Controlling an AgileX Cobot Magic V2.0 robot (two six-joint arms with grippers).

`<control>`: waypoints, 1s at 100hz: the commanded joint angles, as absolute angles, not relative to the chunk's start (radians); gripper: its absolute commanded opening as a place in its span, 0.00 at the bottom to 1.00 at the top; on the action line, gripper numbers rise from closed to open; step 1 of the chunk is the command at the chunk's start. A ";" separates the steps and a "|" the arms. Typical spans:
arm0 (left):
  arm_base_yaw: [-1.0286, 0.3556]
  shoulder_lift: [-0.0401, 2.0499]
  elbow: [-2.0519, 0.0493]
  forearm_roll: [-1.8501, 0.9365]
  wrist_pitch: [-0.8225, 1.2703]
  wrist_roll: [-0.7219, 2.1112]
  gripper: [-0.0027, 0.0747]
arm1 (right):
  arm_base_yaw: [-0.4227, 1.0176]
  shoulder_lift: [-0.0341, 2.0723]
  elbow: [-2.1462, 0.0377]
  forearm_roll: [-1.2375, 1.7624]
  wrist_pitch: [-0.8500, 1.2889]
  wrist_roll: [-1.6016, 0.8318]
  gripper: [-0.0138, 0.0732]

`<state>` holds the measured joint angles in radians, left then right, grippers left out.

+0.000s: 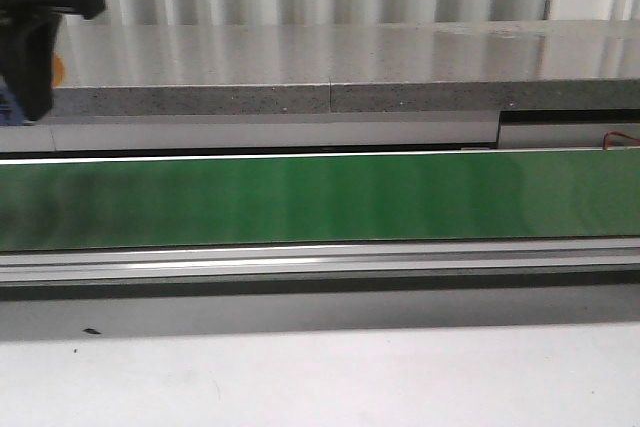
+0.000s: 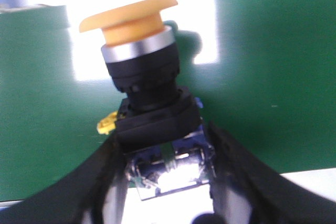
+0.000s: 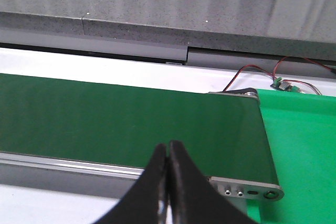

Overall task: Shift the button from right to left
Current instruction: 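Lift the button off the belt and carry it over the blue tray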

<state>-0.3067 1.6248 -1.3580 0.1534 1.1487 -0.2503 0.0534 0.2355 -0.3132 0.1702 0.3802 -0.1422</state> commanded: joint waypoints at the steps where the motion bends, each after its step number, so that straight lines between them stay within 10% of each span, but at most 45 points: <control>1: -0.247 1.570 -1.387 0.166 1.149 -0.154 0.18 | 0.056 0.245 -0.340 0.172 0.302 -0.151 0.08; 100: 0.283 1.663 -1.335 0.190 0.982 0.377 0.18 | 0.056 0.245 -0.340 0.172 0.302 -0.151 0.08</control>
<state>0.2741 1.6698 -1.3125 0.1771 1.0193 0.3700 0.0534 0.2355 -0.3132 0.1702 0.3802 -0.1422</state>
